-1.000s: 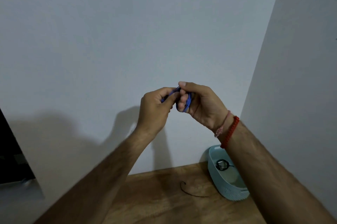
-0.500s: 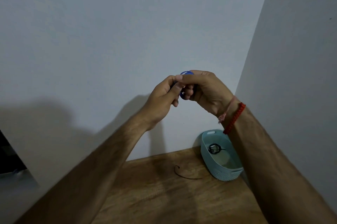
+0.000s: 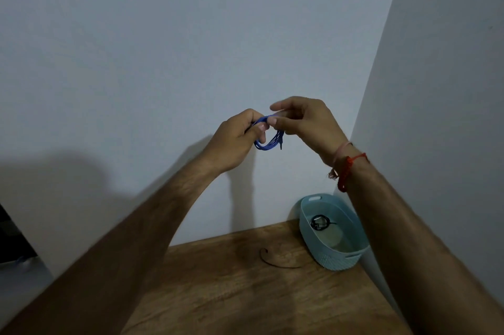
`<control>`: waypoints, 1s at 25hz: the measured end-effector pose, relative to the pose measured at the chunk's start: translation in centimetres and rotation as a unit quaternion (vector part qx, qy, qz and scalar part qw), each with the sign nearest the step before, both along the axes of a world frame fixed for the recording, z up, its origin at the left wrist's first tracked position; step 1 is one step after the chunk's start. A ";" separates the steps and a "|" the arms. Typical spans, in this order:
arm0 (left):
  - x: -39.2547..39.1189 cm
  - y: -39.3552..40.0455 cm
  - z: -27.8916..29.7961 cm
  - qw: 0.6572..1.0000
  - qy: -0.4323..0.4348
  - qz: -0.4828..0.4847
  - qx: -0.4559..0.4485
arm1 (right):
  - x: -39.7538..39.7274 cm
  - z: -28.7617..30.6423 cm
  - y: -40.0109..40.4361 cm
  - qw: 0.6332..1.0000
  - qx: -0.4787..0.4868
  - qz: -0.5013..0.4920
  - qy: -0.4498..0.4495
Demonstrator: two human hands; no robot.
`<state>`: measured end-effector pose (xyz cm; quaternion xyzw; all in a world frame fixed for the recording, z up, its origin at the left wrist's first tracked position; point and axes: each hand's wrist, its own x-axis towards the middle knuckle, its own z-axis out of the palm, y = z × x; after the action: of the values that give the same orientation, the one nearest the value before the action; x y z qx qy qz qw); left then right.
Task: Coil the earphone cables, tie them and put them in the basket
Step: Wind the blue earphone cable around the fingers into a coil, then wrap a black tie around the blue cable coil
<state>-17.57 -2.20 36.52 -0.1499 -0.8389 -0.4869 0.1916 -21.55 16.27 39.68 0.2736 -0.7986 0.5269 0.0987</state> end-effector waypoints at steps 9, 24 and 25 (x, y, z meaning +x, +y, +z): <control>-2.9 1.4 -5.2 0.994 -0.098 -0.026 -0.036 | -1.9 -6.0 1.7 0.979 0.149 -0.098 0.102; -4.2 6.9 -38.5 0.930 -0.188 0.010 -0.317 | -5.1 -16.8 6.6 0.954 0.250 -0.157 0.053; -4.5 7.0 -39.1 0.923 -0.179 0.018 -0.340 | -5.1 -16.6 6.8 0.955 0.240 -0.164 0.054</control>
<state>-22.11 4.78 -2.55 -0.1012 -0.9770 -0.1871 -0.0153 -26.63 23.04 23.08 0.1826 -0.9288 0.2806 0.1585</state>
